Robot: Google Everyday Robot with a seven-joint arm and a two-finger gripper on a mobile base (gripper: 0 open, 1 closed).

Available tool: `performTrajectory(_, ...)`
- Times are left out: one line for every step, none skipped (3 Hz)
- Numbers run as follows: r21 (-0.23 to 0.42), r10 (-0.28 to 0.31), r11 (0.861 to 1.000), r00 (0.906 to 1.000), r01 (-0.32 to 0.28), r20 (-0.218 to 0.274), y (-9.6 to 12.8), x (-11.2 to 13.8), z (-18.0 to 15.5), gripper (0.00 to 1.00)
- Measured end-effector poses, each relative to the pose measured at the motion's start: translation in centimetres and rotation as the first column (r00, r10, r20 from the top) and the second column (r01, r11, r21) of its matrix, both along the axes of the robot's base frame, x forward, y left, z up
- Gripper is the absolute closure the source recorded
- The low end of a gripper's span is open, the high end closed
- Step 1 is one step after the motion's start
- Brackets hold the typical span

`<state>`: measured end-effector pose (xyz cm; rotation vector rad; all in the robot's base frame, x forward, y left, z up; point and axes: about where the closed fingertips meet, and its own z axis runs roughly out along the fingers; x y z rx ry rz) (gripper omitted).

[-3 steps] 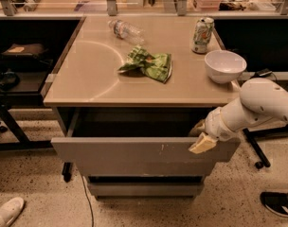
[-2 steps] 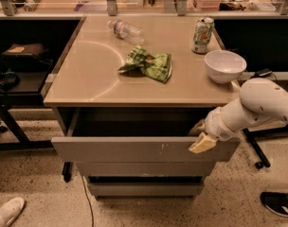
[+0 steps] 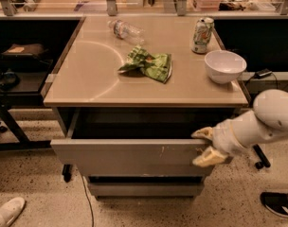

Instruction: Open top drawer

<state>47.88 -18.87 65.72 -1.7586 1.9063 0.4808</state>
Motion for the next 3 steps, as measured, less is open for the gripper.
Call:
performTrajectory(0.017, 0.006, 1.000, 1.0000, -0.006, -0.005, -0.85, -3.61, -0.03, 0.66)
performTrajectory(0.017, 0.006, 1.000, 1.0000, -0.006, -0.005, -0.86, -3.62, 0.20, 0.89)
performTrajectory(0.017, 0.006, 1.000, 1.0000, -0.006, -0.005, -0.86, -3.62, 0.20, 0.86)
